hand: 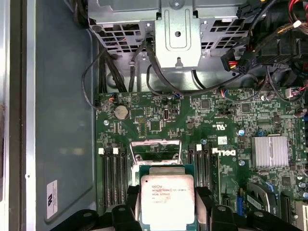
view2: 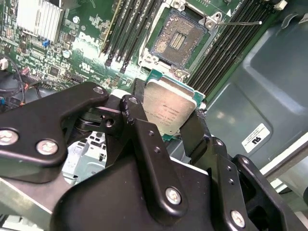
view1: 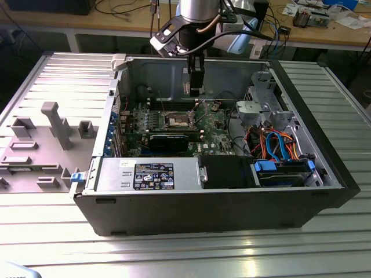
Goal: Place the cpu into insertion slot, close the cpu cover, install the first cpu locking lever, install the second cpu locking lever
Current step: 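Place the cpu into insertion slot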
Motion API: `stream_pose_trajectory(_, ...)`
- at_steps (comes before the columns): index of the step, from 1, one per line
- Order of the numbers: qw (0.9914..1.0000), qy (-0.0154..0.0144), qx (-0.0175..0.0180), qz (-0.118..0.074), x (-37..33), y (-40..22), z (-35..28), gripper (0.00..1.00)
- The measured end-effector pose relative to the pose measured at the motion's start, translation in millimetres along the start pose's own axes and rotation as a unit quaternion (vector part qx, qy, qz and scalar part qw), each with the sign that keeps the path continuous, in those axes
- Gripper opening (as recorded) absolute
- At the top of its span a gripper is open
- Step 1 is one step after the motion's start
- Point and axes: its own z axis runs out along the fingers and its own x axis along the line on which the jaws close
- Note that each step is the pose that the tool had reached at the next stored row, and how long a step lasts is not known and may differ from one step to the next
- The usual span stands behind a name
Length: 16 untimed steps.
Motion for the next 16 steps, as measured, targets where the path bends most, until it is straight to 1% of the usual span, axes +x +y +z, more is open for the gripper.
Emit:
stream_pose_trajectory(2,1.00000,0.0028,0.0001,0.000,0.1,-0.1,0.1,0.55)
stream_pose_trajectory(3,0.99999,0.0032,0.0001,0.000,0.1,-0.1,0.1,0.55)
stream_pose_trajectory(12,0.99999,0.0032,0.0001,0.000,0.0,-1.0,0.1,0.55)
stream_pose_trajectory(14,0.99999,0.0032,0.0001,0.000,-0.1,-2.2,1.9,0.55)
stream_pose_trajectory(16,0.99999,0.0033,0.0001,0.000,-0.1,-2.4,2.2,0.55)
